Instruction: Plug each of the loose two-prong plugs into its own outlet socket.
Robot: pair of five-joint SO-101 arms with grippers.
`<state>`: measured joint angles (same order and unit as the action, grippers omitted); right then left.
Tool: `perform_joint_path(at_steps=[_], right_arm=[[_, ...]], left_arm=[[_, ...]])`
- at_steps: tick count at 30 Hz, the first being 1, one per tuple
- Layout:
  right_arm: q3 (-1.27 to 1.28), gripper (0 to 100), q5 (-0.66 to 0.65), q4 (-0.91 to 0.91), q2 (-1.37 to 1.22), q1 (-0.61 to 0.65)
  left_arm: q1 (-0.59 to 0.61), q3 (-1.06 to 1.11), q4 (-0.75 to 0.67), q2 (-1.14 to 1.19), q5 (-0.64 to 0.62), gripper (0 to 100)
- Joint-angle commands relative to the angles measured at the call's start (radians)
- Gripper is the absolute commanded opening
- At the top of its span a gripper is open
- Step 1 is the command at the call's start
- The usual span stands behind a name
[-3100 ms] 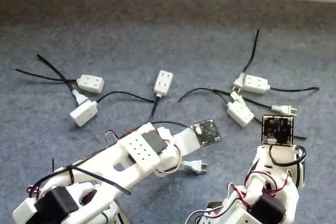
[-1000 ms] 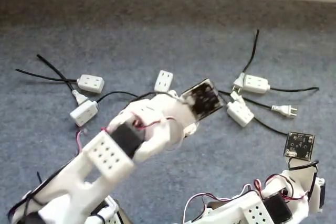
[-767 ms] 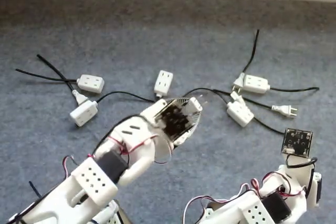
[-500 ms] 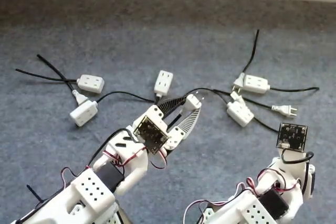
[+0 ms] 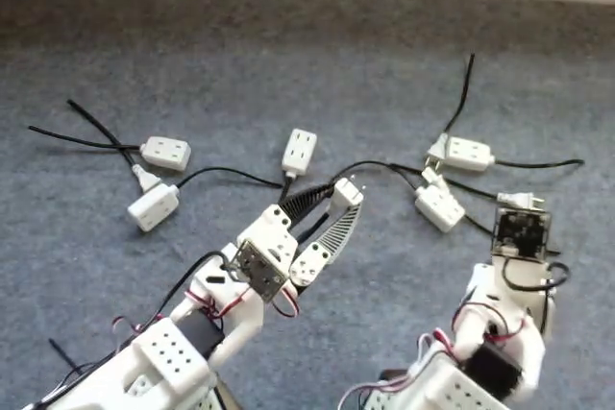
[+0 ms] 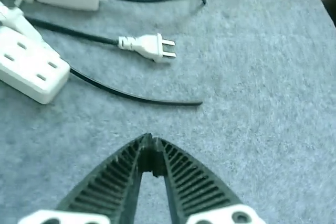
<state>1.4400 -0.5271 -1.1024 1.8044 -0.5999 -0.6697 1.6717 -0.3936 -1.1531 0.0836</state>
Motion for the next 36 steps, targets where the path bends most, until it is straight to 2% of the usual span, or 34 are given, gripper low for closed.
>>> perform_joint_path(at_steps=[1, 8, 20, 23, 28, 36], right_arm=[[-0.166, 0.7, 0.077, -0.062, 0.004, 0.105], [-0.282, 0.7, 0.167, -0.097, 0.005, 0.269], [-0.314, 0.7, 0.169, -0.090, 0.015, 0.552], [-0.384, 0.7, 0.170, -0.090, 0.016, 0.648], [-0.490, 0.7, 0.252, -0.096, 0.016, 0.842], [-0.498, 0.7, 0.252, -0.077, 0.016, 1.076]], left_arm=[[0.008, 0.016, -0.038, -0.013, -0.006, 1], [0.008, 0.016, -0.038, -0.013, -0.006, 1], [0.007, 0.016, -0.038, -0.015, -0.005, 1], [0.004, 0.016, -0.038, -0.015, -0.005, 1], [0.002, 0.016, -0.038, -0.015, -0.005, 1], [0.001, 0.016, -0.038, -0.013, -0.005, 1]])
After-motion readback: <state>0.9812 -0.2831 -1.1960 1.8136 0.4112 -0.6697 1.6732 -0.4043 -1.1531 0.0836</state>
